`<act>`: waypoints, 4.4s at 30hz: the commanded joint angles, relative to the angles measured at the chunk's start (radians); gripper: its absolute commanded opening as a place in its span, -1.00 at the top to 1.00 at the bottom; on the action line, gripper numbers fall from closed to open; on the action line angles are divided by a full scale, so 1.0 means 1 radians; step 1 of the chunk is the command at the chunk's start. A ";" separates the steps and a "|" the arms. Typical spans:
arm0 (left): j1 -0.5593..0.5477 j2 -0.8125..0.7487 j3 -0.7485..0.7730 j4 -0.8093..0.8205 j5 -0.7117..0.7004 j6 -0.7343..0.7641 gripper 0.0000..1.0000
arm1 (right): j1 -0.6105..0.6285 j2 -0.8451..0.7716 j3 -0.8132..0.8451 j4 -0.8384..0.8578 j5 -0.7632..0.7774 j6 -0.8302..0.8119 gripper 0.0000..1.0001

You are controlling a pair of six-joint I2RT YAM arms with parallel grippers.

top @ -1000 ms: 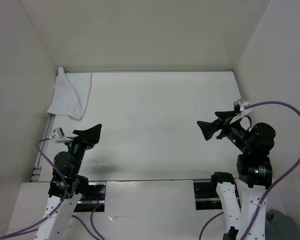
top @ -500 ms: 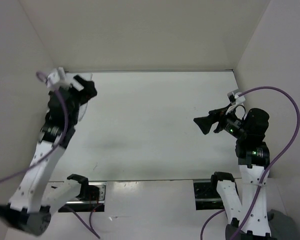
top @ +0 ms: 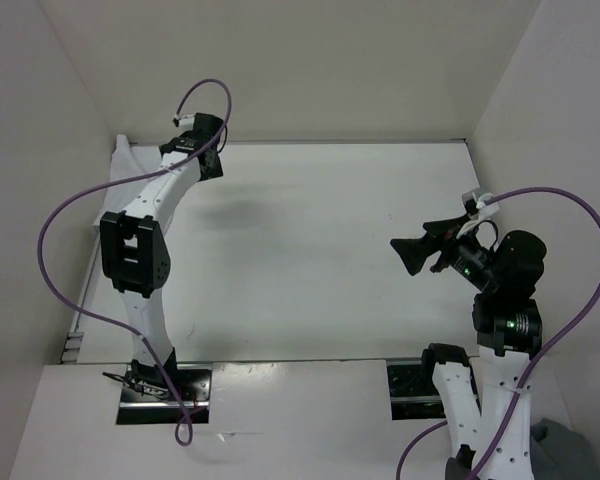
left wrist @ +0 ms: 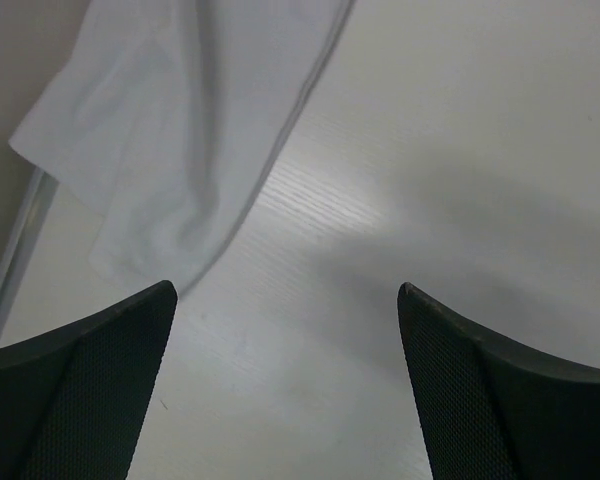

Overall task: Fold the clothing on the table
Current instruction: Move the skirt to the center of the board, then fold the skirt

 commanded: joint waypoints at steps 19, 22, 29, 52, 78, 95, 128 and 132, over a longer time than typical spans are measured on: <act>0.240 0.519 0.377 -0.037 0.097 0.154 -1.00 | -0.045 -0.067 -0.008 0.035 -0.004 0.011 -0.98; 0.240 0.561 0.387 -0.037 0.082 0.154 -1.00 | -0.045 -0.078 -0.008 0.035 -0.004 0.011 -0.98; 0.240 0.579 0.325 -0.037 0.029 0.154 -0.10 | -0.054 -0.087 -0.008 0.044 -0.004 0.011 -0.98; -0.274 -0.011 -0.184 0.242 0.682 -0.202 0.13 | -0.103 -0.092 0.017 0.064 0.054 0.034 -0.98; -0.244 -0.392 -0.777 0.354 0.914 -0.142 -1.00 | -0.122 0.724 0.202 -0.235 0.152 -0.382 -0.98; -0.279 -0.318 -0.758 0.386 0.973 -0.104 -0.31 | 0.018 0.907 0.153 -0.230 0.143 -0.476 -0.94; -0.339 0.275 0.342 0.059 0.890 0.405 0.47 | 0.433 0.976 0.077 0.001 0.293 -0.220 1.00; -0.339 0.380 0.393 0.101 0.922 0.405 0.68 | 0.433 0.908 0.041 0.048 0.347 -0.189 1.00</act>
